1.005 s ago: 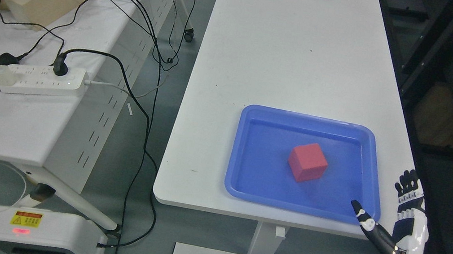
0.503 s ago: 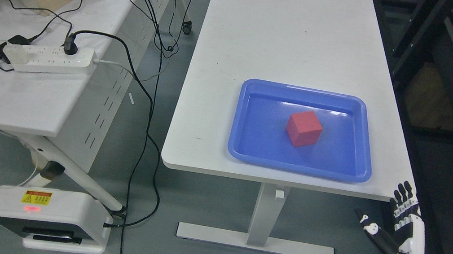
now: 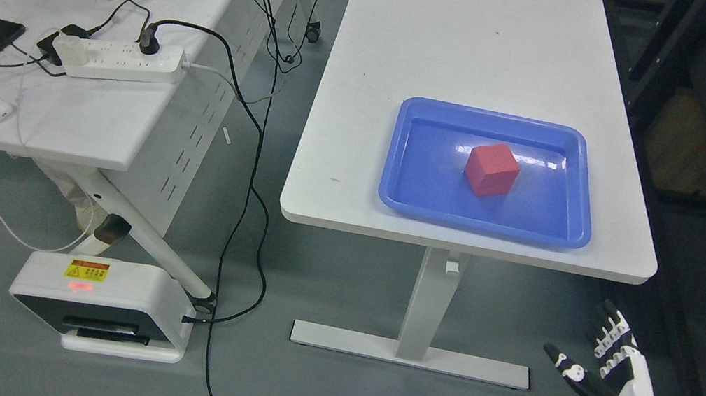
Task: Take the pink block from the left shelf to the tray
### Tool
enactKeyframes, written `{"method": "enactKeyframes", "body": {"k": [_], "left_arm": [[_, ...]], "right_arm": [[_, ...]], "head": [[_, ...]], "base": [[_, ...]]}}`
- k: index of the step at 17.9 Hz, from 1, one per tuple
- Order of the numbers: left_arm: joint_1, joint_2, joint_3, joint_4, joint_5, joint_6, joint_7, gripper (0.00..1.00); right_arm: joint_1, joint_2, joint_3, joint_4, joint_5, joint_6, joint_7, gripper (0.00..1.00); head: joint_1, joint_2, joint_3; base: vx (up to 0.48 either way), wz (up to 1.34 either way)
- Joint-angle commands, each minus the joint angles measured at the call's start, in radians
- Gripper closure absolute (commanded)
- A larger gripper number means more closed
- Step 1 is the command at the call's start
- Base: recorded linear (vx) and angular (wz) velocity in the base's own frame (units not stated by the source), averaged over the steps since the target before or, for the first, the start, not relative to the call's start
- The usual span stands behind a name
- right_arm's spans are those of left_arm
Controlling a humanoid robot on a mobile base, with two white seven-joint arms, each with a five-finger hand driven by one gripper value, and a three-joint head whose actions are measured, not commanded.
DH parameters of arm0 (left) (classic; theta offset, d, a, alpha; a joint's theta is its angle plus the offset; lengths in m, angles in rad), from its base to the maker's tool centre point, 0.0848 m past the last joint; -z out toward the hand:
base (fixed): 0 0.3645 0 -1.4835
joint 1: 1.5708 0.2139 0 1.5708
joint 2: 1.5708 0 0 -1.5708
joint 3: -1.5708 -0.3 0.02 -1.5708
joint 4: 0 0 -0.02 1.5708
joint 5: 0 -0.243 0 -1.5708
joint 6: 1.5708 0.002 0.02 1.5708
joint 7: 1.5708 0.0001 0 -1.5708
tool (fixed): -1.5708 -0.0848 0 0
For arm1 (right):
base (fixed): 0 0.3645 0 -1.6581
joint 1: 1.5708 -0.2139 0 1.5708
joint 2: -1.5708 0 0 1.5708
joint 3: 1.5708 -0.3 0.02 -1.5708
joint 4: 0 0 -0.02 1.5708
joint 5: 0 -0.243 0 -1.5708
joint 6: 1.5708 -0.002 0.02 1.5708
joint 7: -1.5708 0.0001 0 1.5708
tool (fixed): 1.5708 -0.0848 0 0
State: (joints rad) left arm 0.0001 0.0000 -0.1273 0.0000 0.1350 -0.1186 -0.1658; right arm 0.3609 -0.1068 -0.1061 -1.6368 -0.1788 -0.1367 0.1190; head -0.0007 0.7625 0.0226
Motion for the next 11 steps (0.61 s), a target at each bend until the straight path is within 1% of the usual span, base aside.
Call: {"method": "enactKeyframes", "body": {"k": [1, 4, 6, 11], "left_arm": [[0.02, 0.017, 0.0, -0.017, 0.0, 0.0, 0.0, 0.0], [0.02, 0.017, 0.0, -0.017, 0.0, 0.0, 0.0, 0.0], [0.02, 0.017, 0.0, -0.017, 0.0, 0.0, 0.0, 0.0], [0.02, 0.017, 0.0, -0.017, 0.0, 0.0, 0.0, 0.0]], "right_arm": [[0.007, -0.022, -0.027, 0.0, -0.036, -0.026, 0.019, 0.01], [0.019, -0.021, -0.021, 0.0, -0.037, -0.095, 0.019, 0.01], [0.026, -0.021, -0.021, 0.0, -0.067, -0.135, 0.019, 0.01], [0.024, -0.021, -0.021, 0.0, -0.09, -0.147, 0.021, 0.01]], "head": [[0.0, 0.0, 0.0], [0.0, 0.0, 0.0], [0.0, 0.0, 0.0], [0.0, 0.0, 0.0]], "base": [[-0.087, 0.01], [-0.066, 0.02], [-0.02, 0.01], [0.009, 0.0]]}}
